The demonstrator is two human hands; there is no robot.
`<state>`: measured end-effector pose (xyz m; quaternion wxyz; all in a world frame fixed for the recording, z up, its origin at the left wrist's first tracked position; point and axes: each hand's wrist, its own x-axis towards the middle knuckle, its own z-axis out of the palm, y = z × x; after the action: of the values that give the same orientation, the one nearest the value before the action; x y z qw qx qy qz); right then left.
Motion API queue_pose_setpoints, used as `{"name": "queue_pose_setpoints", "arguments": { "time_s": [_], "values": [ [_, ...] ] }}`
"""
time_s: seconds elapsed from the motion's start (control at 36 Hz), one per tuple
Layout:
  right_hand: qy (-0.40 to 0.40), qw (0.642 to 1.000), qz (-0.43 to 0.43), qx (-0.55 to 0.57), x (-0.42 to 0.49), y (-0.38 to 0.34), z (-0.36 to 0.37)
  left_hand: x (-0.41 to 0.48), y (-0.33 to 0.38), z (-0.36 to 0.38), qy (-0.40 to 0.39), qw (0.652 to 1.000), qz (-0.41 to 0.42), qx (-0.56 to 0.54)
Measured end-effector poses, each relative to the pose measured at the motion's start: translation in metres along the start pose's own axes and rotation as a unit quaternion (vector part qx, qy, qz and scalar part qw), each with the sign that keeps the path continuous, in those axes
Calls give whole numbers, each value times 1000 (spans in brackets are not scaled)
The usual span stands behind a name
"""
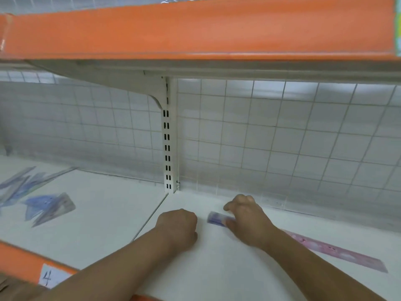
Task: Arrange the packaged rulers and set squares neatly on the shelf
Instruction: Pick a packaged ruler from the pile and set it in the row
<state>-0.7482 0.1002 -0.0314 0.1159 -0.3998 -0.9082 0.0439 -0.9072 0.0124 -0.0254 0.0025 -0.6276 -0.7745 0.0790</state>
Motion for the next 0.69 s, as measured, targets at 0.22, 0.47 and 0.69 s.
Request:
{"name": "queue_pose_setpoints", "arguments": {
  "time_s": [0.22,0.47,0.69],
  "values": [
    [-6,997,-78,17,15,-59,6,-27,-33,-1,19,998,-55,-28],
    [-29,983,-178,24,32,-176,23,-90,-128,11,33,989,-138,-39],
    [-41,978,-206,15,44,-316,49,-168,-246,30,22,983,-180,-37]
  ]
}}
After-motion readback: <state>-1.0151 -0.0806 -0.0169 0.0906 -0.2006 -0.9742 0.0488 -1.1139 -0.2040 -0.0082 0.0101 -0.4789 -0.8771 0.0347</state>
